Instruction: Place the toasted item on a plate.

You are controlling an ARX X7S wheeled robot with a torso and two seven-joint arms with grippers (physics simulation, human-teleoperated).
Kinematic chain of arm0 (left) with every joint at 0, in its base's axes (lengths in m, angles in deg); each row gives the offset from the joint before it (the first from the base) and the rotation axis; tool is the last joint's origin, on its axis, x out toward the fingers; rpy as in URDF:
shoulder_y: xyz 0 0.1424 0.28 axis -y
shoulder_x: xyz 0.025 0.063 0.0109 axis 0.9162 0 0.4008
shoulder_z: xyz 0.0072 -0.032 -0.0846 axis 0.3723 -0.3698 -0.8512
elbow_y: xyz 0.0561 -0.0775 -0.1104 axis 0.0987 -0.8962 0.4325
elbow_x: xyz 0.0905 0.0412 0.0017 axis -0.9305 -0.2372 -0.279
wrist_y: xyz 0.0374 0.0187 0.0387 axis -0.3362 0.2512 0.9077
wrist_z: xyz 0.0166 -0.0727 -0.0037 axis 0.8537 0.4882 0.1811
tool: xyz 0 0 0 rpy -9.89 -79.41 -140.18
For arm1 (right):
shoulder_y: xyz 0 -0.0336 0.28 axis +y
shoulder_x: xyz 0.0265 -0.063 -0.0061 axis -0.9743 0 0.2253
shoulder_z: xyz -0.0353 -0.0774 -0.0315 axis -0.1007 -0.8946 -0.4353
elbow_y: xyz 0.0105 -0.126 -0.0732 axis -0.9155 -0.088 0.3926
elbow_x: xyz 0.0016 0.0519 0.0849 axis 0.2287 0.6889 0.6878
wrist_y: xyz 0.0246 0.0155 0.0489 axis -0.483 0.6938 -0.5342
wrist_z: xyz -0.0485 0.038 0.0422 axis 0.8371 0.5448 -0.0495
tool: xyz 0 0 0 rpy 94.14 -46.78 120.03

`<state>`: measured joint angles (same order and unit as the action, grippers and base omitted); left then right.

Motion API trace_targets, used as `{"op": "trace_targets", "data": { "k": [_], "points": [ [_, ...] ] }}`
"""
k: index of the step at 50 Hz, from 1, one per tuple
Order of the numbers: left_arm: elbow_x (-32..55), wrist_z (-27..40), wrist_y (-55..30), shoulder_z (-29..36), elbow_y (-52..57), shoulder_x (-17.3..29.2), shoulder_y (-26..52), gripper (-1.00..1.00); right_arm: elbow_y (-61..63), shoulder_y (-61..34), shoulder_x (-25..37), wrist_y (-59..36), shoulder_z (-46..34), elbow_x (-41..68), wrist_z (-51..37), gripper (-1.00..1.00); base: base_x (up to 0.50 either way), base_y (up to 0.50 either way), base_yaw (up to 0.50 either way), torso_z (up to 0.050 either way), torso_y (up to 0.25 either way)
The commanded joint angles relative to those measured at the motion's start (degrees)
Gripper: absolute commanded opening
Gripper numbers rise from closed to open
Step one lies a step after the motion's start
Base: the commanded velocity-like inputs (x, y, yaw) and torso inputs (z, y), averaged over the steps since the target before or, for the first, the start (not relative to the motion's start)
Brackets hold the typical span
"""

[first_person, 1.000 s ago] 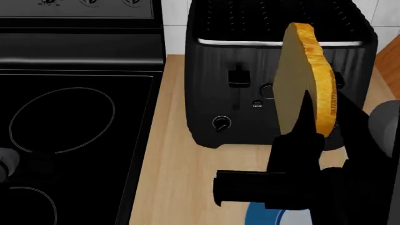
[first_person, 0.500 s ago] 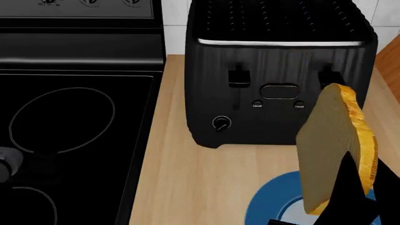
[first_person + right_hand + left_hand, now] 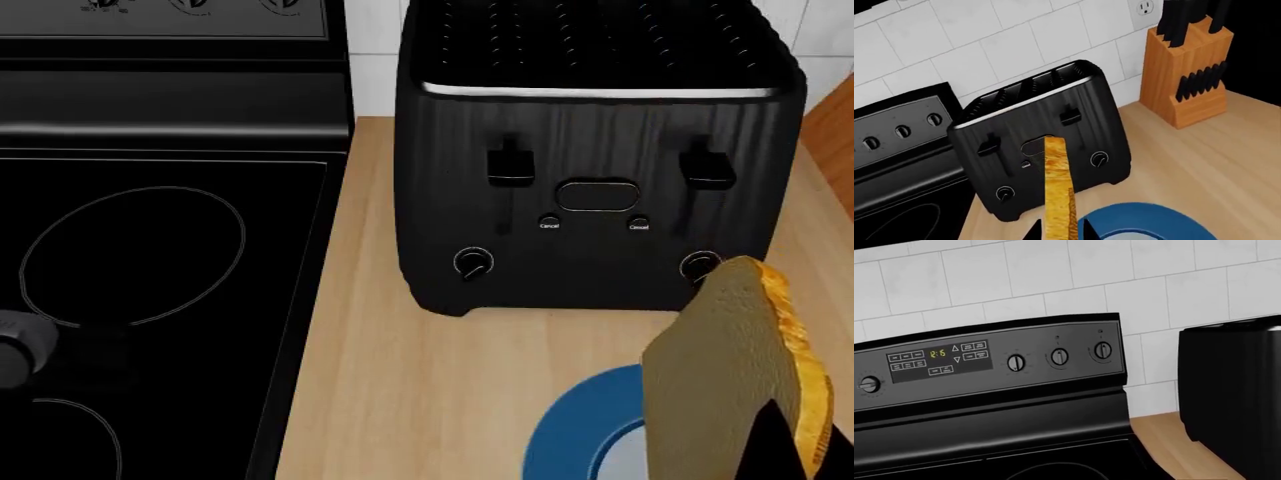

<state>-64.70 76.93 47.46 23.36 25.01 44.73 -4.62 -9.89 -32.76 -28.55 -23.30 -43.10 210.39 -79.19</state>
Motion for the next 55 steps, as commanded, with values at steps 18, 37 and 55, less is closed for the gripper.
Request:
{"op": "trace_targets", "data": {
  "k": [18,37,55],
  "points": [
    [0.2,0.2,0.1,0.7,-0.4,0.2,0.4,1.00,-0.9,-0.8,-4.2,0.5,-3.6,-5.7,1.4,-1.00,0.00,0.00,0.00,0.000,0.000],
    [0.1,0.2,0.5,1.2,-1.0,0.2,0.6,1.00,-6.1,-1.1,-7.0,-3.1,-3.4,-14.5,8.7,-1.00,0.00,0.00,0.00,0.000,0.000],
    [0.3,0.3,0.4,1.2,-1.1,0.6,0.5,1.00,-6.6,2.3,-13.0,-1.3,0.1,-17.9,12.8,-1.00,0.00,0.00,0.00,0.000,0.000]
  ]
}}
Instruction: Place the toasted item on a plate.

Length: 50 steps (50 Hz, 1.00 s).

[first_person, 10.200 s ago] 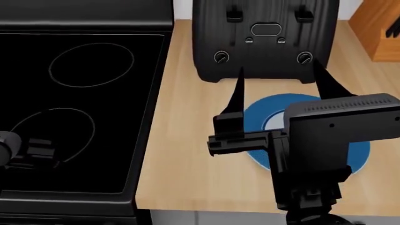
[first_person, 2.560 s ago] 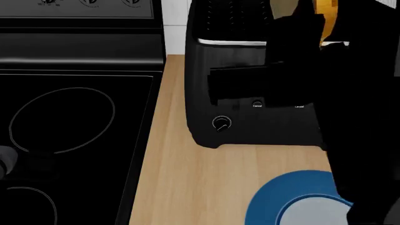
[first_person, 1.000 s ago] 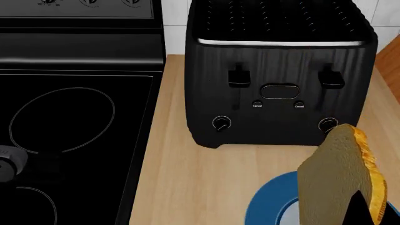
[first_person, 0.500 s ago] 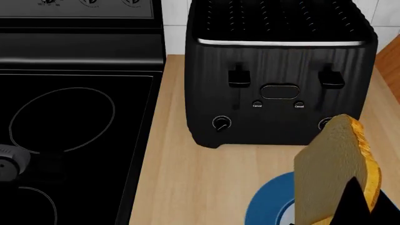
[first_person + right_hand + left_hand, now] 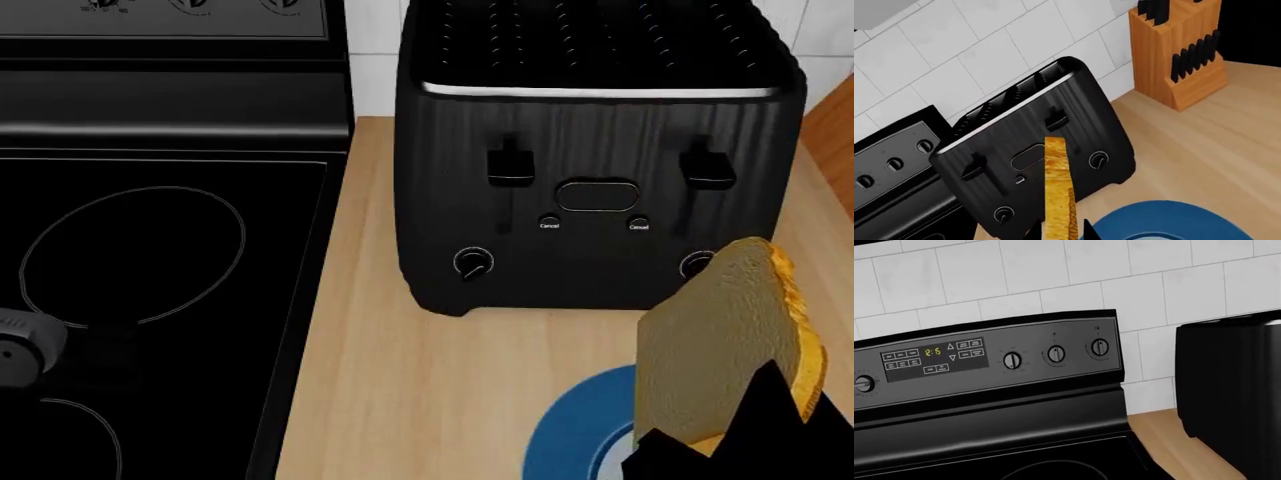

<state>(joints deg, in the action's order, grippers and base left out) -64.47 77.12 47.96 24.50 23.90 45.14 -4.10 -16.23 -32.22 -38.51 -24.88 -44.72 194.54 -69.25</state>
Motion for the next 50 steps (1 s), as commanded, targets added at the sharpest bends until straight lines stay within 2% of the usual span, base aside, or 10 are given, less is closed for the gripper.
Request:
{"op": "trace_targets", "data": {
  "k": [1,28,50],
  "points": [
    [0.2,0.1,-0.2,0.0,0.1,0.3,0.0,1.00,0.0,2.0,-2.9,-0.1,1.7,-2.4,2.6,-1.00,0.00,0.00,0.00,0.000,0.000],
    [0.2,0.2,-0.1,0.9,-0.5,0.2,0.6,1.00,0.7,10.8,-7.6,-2.7,7.9,-7.7,11.3,-1.00,0.00,0.00,0.00,0.000,0.000],
    [0.5,0.6,-0.6,0.9,0.0,0.6,0.7,1.00,-1.5,12.7,-11.5,-4.3,9.2,-14.7,19.1,-1.00,0.00,0.00,0.00,0.000,0.000]
  ]
}}
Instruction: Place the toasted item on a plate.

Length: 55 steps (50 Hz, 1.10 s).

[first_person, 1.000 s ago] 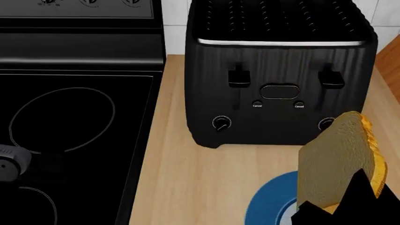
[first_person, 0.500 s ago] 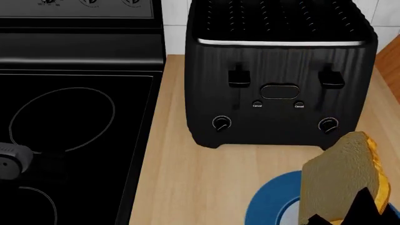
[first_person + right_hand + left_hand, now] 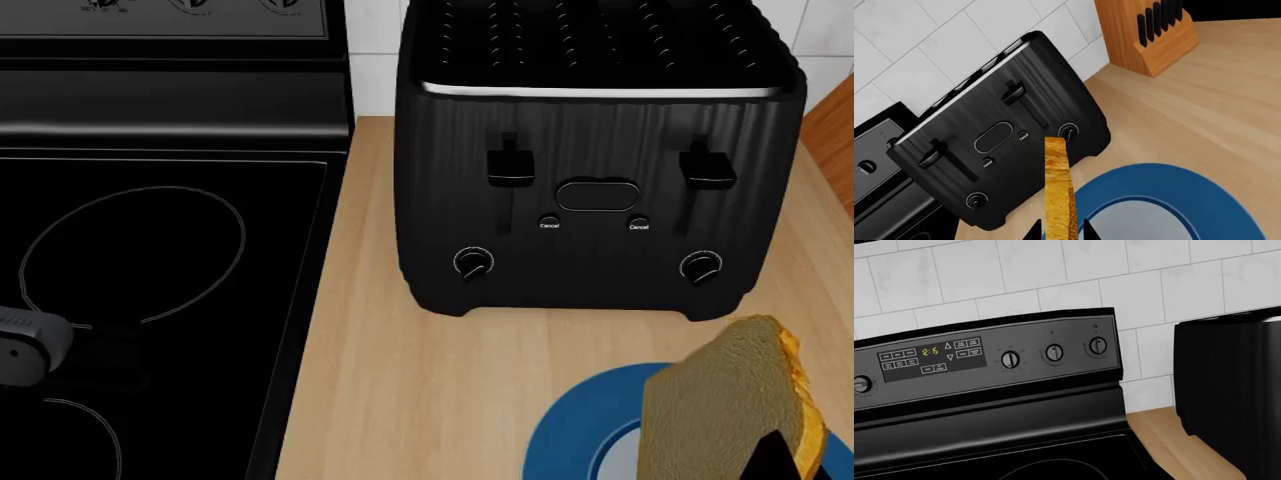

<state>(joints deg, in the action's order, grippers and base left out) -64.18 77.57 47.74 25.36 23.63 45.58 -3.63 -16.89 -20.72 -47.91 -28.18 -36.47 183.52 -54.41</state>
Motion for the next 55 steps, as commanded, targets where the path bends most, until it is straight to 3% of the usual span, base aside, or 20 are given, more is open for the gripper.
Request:
{"op": "trace_targets", "data": {
  "k": [1,37,38,55],
  "points": [
    [0.1,0.2,-0.5,0.2,0.3,0.2,0.3,1.00,-0.9,1.3,-2.2,-1.2,1.0,-4.2,4.8,-1.00,0.00,0.00,0.00,0.000,0.000],
    [0.1,0.5,0.1,0.7,-0.1,0.5,-0.1,1.00,-1.8,4.1,-4.0,-0.8,1.1,-9.4,10.0,-1.00,0.00,0.00,0.00,0.000,0.000],
    [0.1,0.5,0.1,0.7,-0.2,0.5,0.0,1.00,-1.7,4.2,-3.9,-0.9,1.1,-9.5,10.2,1.00,0.00,0.00,0.00,0.000,0.000],
    [0.2,0.4,-0.2,1.3,-0.6,0.5,1.0,1.00,-1.6,4.2,-3.1,0.0,0.7,-9.2,9.9,1.00,0.00,0.00,0.00,0.000,0.000]
  ]
}}
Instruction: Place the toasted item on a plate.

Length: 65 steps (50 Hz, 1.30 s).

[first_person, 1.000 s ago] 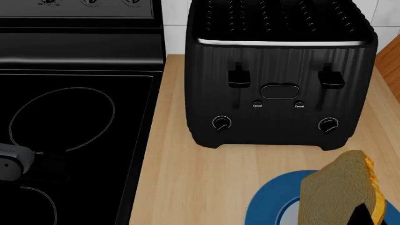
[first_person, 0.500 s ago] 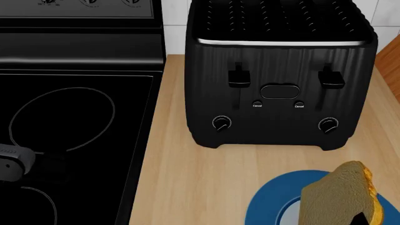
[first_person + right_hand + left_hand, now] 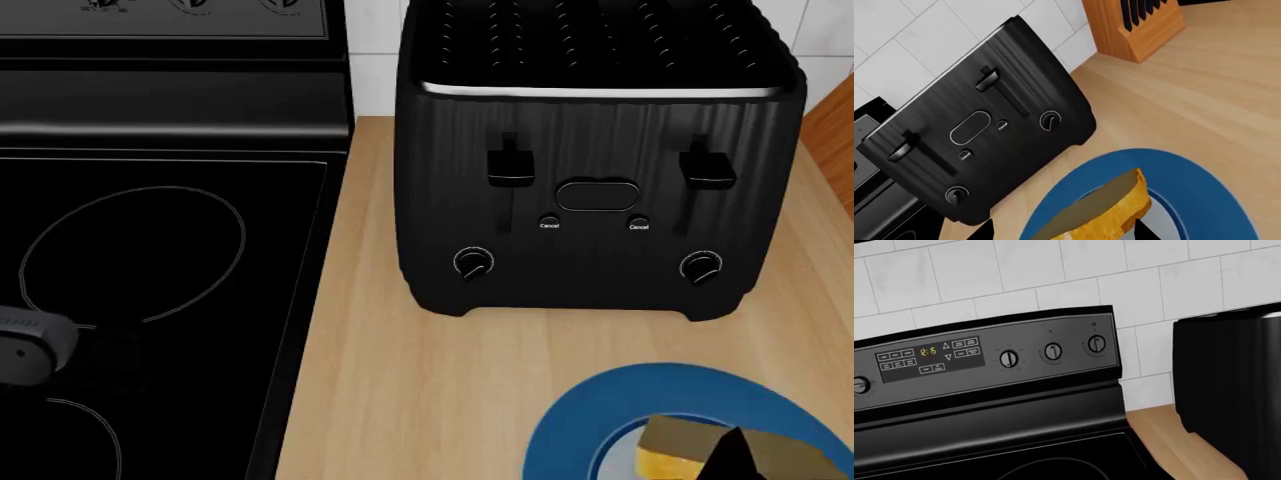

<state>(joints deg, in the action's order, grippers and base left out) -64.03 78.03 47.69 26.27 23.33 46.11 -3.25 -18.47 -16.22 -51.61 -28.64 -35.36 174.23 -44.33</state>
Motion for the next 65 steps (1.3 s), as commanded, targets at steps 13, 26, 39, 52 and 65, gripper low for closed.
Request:
{"op": "trace_targets", "data": {
  "k": [13,26,39,52,65],
  "points": [
    [0.0,-0.1,0.4,0.6,-0.7,0.0,0.7,1.00,0.1,2.4,-0.3,0.0,-0.3,-2.7,1.4,1.00,0.00,0.00,0.00,0.000,0.000],
    [0.0,-0.1,1.0,0.8,-1.4,-0.1,0.6,1.00,2.7,9.6,-1.0,1.6,4.7,-2.2,4.3,1.00,0.00,0.00,0.00,0.000,0.000],
    [0.2,-0.2,0.9,1.2,-1.5,-0.1,1.0,1.00,4.4,12.8,-0.2,2.9,6.9,-0.3,4.4,1.00,0.00,0.00,0.00,0.000,0.000],
    [0.4,0.0,0.2,1.3,-1.2,0.0,1.8,1.00,7.3,-5.7,21.8,9.3,-5.4,15.8,-21.3,1.00,0.00,0.00,0.00,0.000,0.000],
    [1.0,0.6,-0.5,0.5,0.8,0.9,1.1,1.00,4.3,-27.2,35.1,13.1,-19.3,21.9,-29.9,1.00,0.00,0.00,0.00,0.000,0.000]
  ]
}}
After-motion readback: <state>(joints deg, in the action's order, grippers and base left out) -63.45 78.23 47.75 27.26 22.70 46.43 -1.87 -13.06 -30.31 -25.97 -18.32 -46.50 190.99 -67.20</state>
